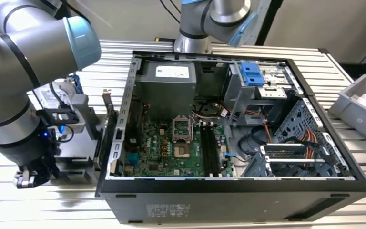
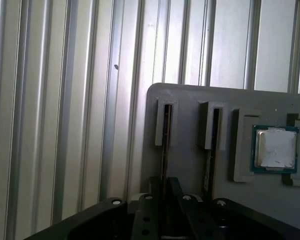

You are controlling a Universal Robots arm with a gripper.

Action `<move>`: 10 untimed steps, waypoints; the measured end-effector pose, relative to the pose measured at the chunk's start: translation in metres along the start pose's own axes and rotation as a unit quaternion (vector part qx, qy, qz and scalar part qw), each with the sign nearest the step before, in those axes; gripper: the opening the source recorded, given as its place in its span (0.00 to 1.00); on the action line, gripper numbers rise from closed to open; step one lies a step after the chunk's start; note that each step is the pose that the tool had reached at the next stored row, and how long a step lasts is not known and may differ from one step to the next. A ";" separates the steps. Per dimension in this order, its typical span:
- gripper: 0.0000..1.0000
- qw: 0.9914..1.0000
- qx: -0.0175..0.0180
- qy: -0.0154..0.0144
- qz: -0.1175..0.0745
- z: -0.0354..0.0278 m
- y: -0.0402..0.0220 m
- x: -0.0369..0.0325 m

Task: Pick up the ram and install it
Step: 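Pick up the ram and move it above insertion slot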

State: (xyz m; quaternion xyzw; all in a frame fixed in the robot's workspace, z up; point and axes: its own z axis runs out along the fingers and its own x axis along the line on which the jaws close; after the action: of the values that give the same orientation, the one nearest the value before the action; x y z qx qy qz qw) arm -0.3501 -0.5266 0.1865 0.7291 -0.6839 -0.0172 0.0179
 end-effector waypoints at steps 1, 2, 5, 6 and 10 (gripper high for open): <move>1.00 1.000 0.000 0.000 0.000 0.0000 0.0000 -0.0001; 1.00 1.000 0.000 0.000 0.000 0.0000 0.0000 -0.0001; 1.00 1.000 0.000 0.000 0.000 0.0000 0.0000 -0.0003; 1.00 1.000 0.000 0.000 0.000 0.0000 0.0000 -0.0004; 0.00 1.000 0.000 0.000 0.000 0.0000 0.0000 -0.0006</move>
State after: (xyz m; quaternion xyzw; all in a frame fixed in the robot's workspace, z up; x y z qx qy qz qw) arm -0.3501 -0.5260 0.1864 0.7291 -0.6839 -0.0172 0.0179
